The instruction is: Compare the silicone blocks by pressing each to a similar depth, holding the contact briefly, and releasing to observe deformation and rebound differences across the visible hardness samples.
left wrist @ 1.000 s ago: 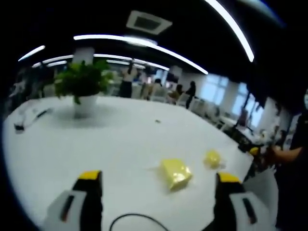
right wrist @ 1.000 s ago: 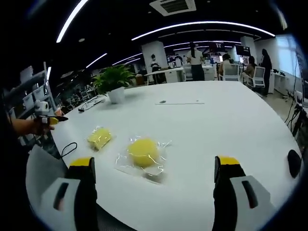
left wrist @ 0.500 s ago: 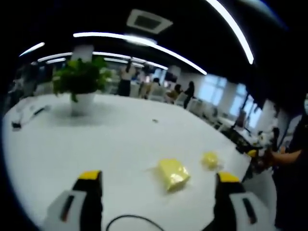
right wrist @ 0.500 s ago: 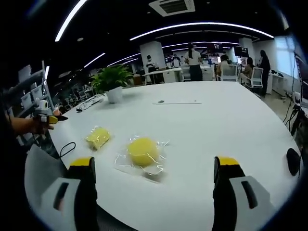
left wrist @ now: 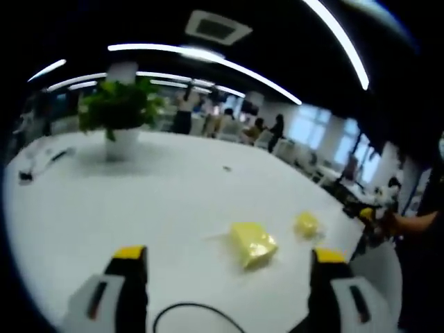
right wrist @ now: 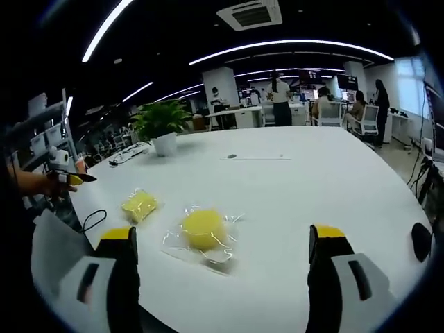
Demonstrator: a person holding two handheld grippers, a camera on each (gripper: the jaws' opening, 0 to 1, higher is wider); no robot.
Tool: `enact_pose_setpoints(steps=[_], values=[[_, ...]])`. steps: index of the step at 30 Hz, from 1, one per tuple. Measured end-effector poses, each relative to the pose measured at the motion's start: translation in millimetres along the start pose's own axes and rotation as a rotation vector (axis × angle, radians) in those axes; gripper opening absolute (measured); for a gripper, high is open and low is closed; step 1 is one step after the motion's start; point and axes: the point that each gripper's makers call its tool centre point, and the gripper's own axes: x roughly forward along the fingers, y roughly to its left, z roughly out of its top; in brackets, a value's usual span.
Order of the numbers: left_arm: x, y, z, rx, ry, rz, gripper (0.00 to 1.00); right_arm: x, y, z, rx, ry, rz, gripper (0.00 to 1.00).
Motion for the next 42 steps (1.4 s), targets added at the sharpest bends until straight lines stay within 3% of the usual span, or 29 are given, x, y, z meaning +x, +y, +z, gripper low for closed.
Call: enact_pose_setpoints(steps=[6,8,10,13,15,19,27,32,34,37,42], values=[[2.3,-0.8,-1.6,-0.013,0.011,-0.011,1.00,0.3,1.7,-14.0,0.059,0.080,0.011,0.97],[3.3,-6.4,-3.9,-0.043,0.030,-0.043,0.97,-0.1,8.0,-5.5,0.073,0.029,0.053,0.97],[5.7,-5.3,-4.0,-0.035,0.035,-0.039,0.94,-1.4,5.0,-8.4,0.061,0.047,0.034,0.97],[9.8,-8.1,-3.8,-0.032,0.037,-0.050,1.00,-1.6,0.1,-10.1,0.070,0.053,0.025,0.97],[13.3,-17.9,-5.2,-0.046,0.052,-0.094,1.00,-2.1,-0.6,-11.2,0.072,0.060,0.024,0.96],[19.1,-22.8,-2.0,-0.033,0.053,-0.089,1.00,-3.0,-2.9,-9.4,0.060,0.054,0.006,0.97],[41.1,-13.1,4.4,-0.065,0.106,-0.068,0.97,-1.6,-0.7,-8.0,0.064,0.059,0.006,0.96],[54.2,-6.5,9.5,-0.087,0.118,-0.061,1.00,-0.2,3.4,-11.0,0.051,0.075,0.005,0.96],[58.5,2.0,5.4,-0.091,0.169,-0.034,0.98,1.0,7.1,-14.2,0.036,0.090,0.013,0.96],[64.7,3.6,7.4,-0.107,0.190,-0.028,1.00,3.6,12.0,-20.6,0.008,0.113,0.024,0.96],[77.2,7.6,11.0,-0.058,0.206,-0.046,1.00,7.5,15.7,-28.8,0.004,0.137,0.035,0.96]])
